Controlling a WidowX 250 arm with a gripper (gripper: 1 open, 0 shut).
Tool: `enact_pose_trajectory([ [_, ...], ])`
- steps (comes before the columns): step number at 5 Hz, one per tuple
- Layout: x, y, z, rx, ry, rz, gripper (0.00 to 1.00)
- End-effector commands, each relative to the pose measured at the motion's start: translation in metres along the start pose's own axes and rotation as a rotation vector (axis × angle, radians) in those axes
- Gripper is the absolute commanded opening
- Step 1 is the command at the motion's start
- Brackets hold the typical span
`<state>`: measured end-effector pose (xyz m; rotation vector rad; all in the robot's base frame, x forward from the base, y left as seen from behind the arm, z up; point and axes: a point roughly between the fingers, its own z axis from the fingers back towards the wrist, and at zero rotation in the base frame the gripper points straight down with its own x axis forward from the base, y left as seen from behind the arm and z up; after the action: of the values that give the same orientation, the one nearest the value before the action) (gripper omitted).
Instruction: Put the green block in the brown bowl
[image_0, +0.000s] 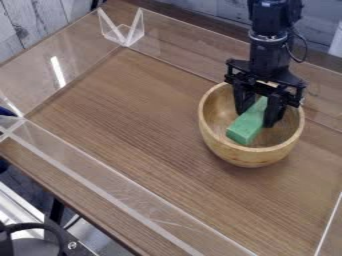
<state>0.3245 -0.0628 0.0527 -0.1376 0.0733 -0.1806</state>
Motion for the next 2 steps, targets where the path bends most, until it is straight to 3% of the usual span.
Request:
enact_pose_trajectory([
  [1,0.011,-0.003,0.024,0.001,-0.071,-0.012,1.0],
  [2,0.009,-0.004,0.035,0.0,-0.088,-0.012,1.0],
])
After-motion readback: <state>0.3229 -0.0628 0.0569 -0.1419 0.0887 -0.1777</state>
